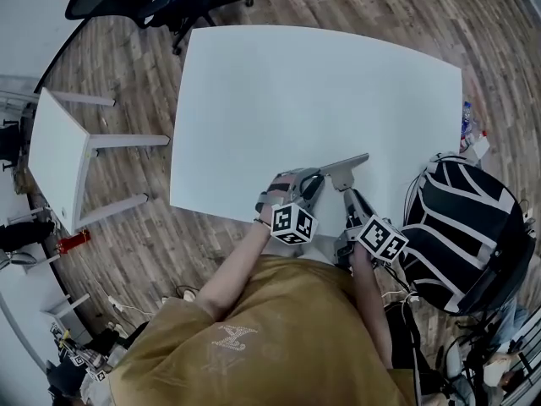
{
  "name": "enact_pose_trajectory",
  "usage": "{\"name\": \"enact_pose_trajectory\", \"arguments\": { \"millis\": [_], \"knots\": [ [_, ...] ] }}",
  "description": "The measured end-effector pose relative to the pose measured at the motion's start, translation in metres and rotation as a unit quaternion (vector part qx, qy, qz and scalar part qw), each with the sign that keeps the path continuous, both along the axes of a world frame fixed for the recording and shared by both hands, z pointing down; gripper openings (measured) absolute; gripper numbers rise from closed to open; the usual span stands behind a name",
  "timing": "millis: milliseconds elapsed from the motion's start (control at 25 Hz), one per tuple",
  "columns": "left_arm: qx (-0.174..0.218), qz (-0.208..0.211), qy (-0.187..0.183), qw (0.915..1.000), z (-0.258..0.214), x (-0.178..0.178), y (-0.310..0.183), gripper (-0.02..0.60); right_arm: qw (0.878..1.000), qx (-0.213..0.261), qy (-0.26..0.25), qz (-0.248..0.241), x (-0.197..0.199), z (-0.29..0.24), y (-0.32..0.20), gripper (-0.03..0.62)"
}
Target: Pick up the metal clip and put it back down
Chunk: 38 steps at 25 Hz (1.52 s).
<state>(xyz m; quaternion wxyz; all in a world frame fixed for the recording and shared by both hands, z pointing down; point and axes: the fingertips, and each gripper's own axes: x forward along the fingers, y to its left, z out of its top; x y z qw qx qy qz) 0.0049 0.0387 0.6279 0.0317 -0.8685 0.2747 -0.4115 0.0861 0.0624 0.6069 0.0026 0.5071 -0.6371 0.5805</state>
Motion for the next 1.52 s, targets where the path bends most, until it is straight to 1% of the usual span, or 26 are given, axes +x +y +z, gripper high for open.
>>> {"name": "enact_pose_trajectory", "arguments": {
  "millis": [200,440,600,760,960,1000,1120,1240,1360,1440,1520],
  "knots": [
    [0.027,0.050,-0.049,0.9972,0.007,0.003,0.003,0.077,1.000,-0.014,-0.025,0.007,-0.001,0.005,0.000,0.066],
    [0.043,0.066,-0.080,0.9937,0.014,0.001,-0.003,0.077,0.999,-0.021,-0.025,0.011,0.004,0.008,0.004,0.066],
    [0.065,0.066,-0.102,0.9905,0.015,0.001,-0.008,0.077,0.999,-0.024,-0.028,0.017,0.005,0.010,0.006,0.066],
    [0.097,0.059,-0.140,0.9836,0.016,0.002,-0.015,0.077,0.999,-0.028,-0.032,0.023,0.007,0.013,0.008,0.066],
    [0.101,0.053,-0.160,0.9806,0.016,0.004,-0.024,0.075,0.998,-0.032,-0.037,0.026,0.007,0.014,0.010,0.066],
    [0.103,0.056,-0.166,0.9792,0.017,0.005,-0.026,0.075,0.998,-0.032,-0.040,0.027,0.007,0.014,0.011,0.066],
    [0.112,0.071,-0.188,0.9731,0.019,0.011,-0.031,0.043,0.998,-0.031,-0.040,0.023,0.008,0.015,0.011,0.066],
    [0.124,0.087,-0.202,0.9675,0.020,0.016,-0.037,0.043,0.999,-0.028,-0.033,0.007,0.004,0.013,0.009,0.065],
    [0.139,0.110,-0.220,0.9593,0.023,0.023,-0.043,0.041,0.999,-0.030,-0.034,0.003,0.002,0.015,0.009,0.066],
    [0.146,0.126,-0.225,0.9551,0.020,0.028,-0.046,0.040,0.999,-0.033,-0.039,0.007,0.001,0.015,0.008,0.065],
    [0.146,0.138,-0.222,0.9543,0.020,0.030,-0.046,0.038,0.999,-0.027,-0.034,0.006,0.001,0.012,0.004,0.065]
  ]
}}
